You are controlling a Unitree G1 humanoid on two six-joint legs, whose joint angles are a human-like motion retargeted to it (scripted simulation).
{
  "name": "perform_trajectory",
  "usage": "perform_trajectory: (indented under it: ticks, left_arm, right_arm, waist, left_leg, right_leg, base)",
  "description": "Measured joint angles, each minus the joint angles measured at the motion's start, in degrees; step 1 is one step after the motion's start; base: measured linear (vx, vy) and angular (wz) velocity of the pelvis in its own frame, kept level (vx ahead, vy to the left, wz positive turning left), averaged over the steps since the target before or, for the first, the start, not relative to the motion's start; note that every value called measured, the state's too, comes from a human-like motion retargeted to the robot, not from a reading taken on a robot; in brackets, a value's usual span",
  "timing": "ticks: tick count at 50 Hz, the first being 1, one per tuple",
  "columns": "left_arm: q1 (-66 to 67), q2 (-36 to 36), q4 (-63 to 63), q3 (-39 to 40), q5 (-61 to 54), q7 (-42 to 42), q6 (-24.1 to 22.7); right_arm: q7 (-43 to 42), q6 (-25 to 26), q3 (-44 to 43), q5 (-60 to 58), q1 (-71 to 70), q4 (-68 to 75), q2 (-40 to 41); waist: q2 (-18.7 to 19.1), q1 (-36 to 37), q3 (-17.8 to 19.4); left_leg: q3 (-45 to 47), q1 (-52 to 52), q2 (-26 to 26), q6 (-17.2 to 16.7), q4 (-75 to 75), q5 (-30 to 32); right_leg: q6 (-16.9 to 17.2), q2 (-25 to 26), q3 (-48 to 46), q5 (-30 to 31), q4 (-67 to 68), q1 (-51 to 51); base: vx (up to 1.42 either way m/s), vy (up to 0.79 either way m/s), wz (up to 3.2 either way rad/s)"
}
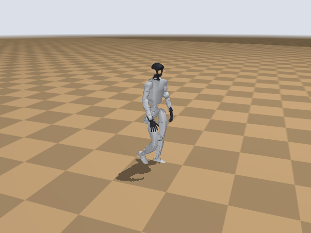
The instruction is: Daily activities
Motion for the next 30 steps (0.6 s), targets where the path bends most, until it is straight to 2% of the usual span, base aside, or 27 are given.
perform_trajectory:
  ticks: [3,5,6,8,10,12,20,30]
  left_arm:
    - [-1.58,-0.12,0.09,-0.97,0.60,0.72,0.18]
    - [-3.72,-0.15,0.34,-1.35,0.66,0.79,0.22]
    - [-3.89,-0.40,0.23,-1.66,0.64,0.92,0.19]
    - [-5.10,-0.45,0.13,-2.12,0.44,0.80,0.10]
    - [-5.57,-0.83,-0.11,-2.62,0.33,0.90,-0.06]
    - [-6.73,-0.74,-0.19,-2.99,0.03,0.61,-0.28]
    - [-7.35,-1.60,-0.12,-4.05,0.45,-0.06,-0.66]
    - [-4.90,-1.49,0.41,-3.92,2.01,-1.50,-0.61]
  right_arm:
    - [-0.13,0.19,-0.02,0.43,-0.09,0.06,0.60]
    - [0.15,0.38,-0.19,0.72,-1.11,0.41,0.87]
    - [0.11,0.40,-0.06,0.71,-0.76,0.52,1.16]
    - [0.30,0.51,0.06,0.78,-0.86,0.87,1.65]
    - [0.35,0.63,0.35,0.74,-0.30,1.21,2.16]
    - [0.66,0.77,0.45,0.66,-0.41,1.67,2.61]
    - [1.28,0.89,1.64,-0.51,1.10,2.96,4.01]
    - [1.31,0.37,2.52,-1.78,0.69,3.81,4.40]
  waist:
    - [-0.11,-1.65,0.63]
    - [2.34,-0.86,2.46]
    - [1.91,-1.34,2.34]
    - [3.17,-1.19,2.62]
    - [2.92,-1.49,2.32]
    - [4.70,-0.58,2.04]
    - [3.95,0.79,-0.15]
    - [4.39,3.18,0.98]
  left_leg:
    - [-0.44,3.87,-0.88,-0.56,-3.54,-0.32]
    - [-1.14,8.77,1.36,-1.58,-8.57,0.29]
    - [-1.24,9.35,0.77,-1.68,-8.96,0.24]
    - [-1.64,10.52,2.31,-2.41,-9.14,-0.78]
    - [-2.03,11.23,1.91,-2.76,-9.50,-0.99]
    - [-2.54,11.52,4.29,-3.40,-9.08,-2.19]
    - [-4.94,14.01,4.11,-3.19,-9.40,-3.61]
    - [-8.05,18.92,6.38,-2.94,-4.59,-7.38]
  right_leg:
    - [-0.42,-0.33,0.53,-2.37,-3.05,-3.06]
    - [-1.00,3.17,-0.62,-2.06,-9.28,-2.32]
    - [-0.89,2.87,-0.03,-2.18,-10.87,-3.29]
    - [-0.82,5.21,-0.35,-0.94,-17.26,-3.15]
    - [-0.29,5.77,0.73,-0.23,-20.94,-4.24]
    - [-0.07,9.18,0.39,2.62,-28.93,-2.57]
    - [0.32,10.69,2.46,5.62,-35.20,-0.71]
    - [-2.31,12.23,1.10,1.78,-37.74,8.37]
  base:
    - [0.25,0.03,0.16]
    - [0.26,0.02,-0.18]
    - [0.23,0.01,0.06]
    - [0.23,0.01,0.16]
    - [0.22,0.00,0.20]
    - [0.23,-0.01,0.11]
    - [0.20,-0.05,0.22]
    - [0.21,-0.09,0.10]
